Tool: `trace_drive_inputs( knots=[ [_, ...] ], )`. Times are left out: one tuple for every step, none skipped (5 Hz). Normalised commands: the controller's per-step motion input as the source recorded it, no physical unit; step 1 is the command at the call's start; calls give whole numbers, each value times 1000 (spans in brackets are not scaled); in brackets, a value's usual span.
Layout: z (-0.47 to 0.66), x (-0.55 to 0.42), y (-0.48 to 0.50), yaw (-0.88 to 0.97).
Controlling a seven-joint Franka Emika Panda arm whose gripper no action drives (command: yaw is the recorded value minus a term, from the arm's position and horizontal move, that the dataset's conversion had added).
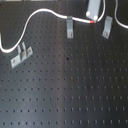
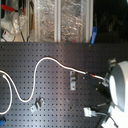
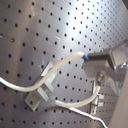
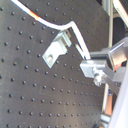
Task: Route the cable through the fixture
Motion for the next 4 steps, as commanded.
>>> trace_drive_inputs(
  knots=[
    [9,-249,162,66],
    [169,-91,-89,0],
    [245,-135,-192,0],
    [0,0,0,9]
  ],
)
